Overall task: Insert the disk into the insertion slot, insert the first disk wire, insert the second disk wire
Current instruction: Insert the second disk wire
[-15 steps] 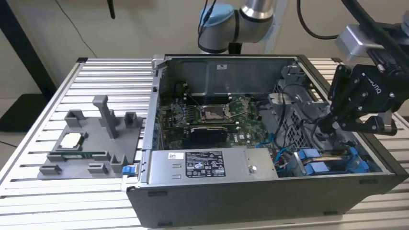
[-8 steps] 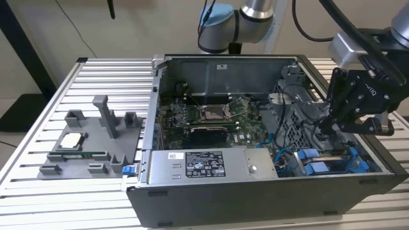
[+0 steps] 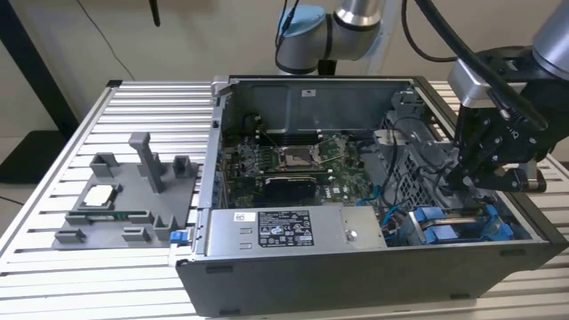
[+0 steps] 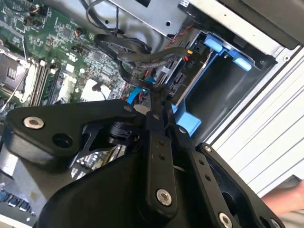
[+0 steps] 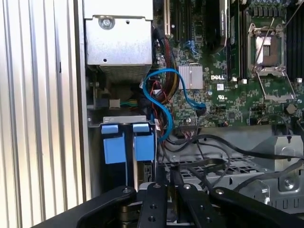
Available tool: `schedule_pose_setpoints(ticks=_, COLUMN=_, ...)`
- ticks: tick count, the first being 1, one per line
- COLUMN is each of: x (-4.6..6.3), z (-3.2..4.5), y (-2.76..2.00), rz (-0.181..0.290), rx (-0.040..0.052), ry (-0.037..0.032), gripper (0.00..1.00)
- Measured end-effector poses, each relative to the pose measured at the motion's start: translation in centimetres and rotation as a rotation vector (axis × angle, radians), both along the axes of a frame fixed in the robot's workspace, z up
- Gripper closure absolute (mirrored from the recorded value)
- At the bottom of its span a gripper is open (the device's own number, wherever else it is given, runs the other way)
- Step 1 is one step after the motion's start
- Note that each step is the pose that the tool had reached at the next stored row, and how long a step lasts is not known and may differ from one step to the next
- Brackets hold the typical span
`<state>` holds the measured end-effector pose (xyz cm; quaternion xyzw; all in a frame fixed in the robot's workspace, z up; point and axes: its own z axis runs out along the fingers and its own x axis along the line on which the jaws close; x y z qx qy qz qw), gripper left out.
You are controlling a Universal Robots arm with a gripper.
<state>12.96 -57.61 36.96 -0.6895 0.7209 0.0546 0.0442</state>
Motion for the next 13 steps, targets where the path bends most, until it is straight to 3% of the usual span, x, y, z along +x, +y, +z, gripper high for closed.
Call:
schedule_pose_setpoints(ticks=4, x=-0.25, z=-0.20, y=-0.10, rz=0.000, rx=-0.0027, ry=-0.0219, gripper=0.84)
schedule_pose_setpoints(ticks=10, x=-0.95, z=-0.74, y=-0.38, rz=0.001, rx=-0.0061, ry=-0.0331, gripper=0.84)
schedule_pose_setpoints(ticks=13, x=-0.97, z=-1.00, y=-0.61, rz=0.001, rx=-0.0084, ry=-0.0454, gripper=0.84)
